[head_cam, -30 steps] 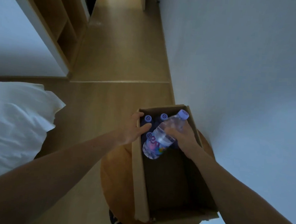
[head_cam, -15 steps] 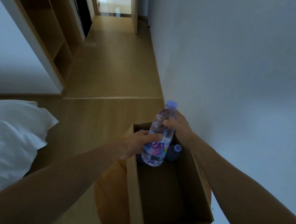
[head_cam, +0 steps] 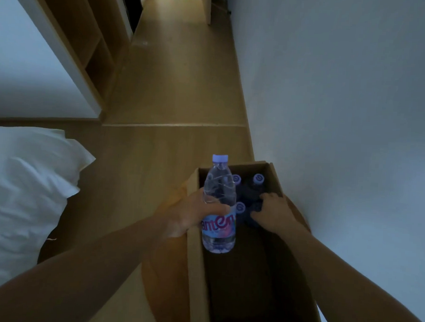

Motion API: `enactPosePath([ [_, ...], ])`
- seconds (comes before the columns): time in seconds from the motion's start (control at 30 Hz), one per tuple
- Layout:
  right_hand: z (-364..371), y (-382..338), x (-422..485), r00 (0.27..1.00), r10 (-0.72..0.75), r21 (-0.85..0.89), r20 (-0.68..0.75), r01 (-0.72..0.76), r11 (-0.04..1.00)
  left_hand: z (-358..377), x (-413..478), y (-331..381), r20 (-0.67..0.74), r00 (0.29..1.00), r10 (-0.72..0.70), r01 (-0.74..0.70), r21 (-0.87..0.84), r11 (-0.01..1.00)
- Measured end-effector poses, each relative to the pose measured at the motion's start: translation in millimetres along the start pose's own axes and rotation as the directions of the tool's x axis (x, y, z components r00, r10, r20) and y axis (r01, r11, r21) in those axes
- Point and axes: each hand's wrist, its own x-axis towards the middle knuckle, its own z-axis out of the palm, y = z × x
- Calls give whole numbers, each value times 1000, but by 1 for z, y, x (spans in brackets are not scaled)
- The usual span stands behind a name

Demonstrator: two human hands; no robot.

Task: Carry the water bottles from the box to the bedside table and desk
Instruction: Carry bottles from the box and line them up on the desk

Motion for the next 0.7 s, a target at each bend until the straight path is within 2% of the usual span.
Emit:
enactPosePath([
  [0.1, 24, 7, 7, 994, 12, -78, 111, -4, 997, 2, 8, -6, -22, 1000, 15, -15, -9, 1000],
  [0.23, 37, 14, 11, 997, -78, -240, 24, 81, 967, 7, 14, -12, -59, 998, 34, -37, -53, 998],
  [0.37, 43, 18, 8, 992, -109, -355, 70, 127, 926, 8, 17, -15, -65, 997, 36, -40, -60, 997],
  [0.5, 35, 16, 5, 985, -138, -352, 104, 166, 921, 11, 13, -14, -58, 998, 39, -42, -42, 998],
  [0.7, -9, 10, -10, 981, -189, -277, 39, 192, 941, 15, 1, 1, -80, 994, 72, -73, -9, 997],
])
